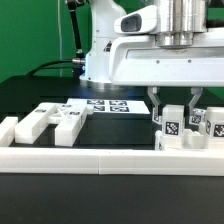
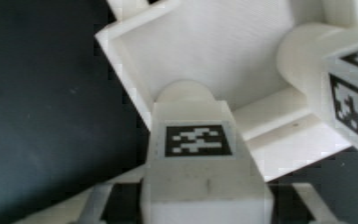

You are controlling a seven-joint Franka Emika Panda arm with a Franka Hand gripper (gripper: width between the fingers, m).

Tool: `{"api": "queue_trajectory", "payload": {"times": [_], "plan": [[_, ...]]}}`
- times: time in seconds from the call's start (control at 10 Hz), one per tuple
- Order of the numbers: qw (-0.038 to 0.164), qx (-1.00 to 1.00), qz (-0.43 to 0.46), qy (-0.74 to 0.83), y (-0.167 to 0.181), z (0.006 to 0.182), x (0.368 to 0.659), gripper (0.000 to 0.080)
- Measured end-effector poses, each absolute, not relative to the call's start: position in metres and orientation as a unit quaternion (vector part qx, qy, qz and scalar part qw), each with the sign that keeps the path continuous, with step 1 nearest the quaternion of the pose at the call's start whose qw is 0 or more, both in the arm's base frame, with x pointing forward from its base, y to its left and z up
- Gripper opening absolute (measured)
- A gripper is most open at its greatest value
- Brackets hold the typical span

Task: Assemble chair

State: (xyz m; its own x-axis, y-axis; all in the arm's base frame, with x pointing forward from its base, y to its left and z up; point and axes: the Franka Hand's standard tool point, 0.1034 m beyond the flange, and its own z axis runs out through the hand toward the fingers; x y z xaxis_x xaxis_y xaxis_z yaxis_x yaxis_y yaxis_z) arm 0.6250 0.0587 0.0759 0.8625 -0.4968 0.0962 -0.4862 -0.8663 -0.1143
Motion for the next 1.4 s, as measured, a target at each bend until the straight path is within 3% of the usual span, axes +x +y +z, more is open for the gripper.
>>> {"api": "queue_trajectory", "payload": {"times": [0.5, 0.9, 1.0, 1.1, 1.4], "plan": [[0.062, -0.854, -0.046, 0.514, 0.0585, 0.0764, 0.6257, 0.0291], [0.066, -0.825, -0.042, 0.56, 0.0582, 0.0768, 0.6261, 0.0291], [0.065, -0.838, -0.043, 0.541, 0.0583, 0.0769, 0.6259, 0.035], [0.063, -0.852, -0.043, 0.518, 0.0584, 0.0777, 0.6257, 0.0576], [0.054, -0.926, -0.054, 0.37, 0.0604, 0.0777, 0.6257, 0.0643]]}}
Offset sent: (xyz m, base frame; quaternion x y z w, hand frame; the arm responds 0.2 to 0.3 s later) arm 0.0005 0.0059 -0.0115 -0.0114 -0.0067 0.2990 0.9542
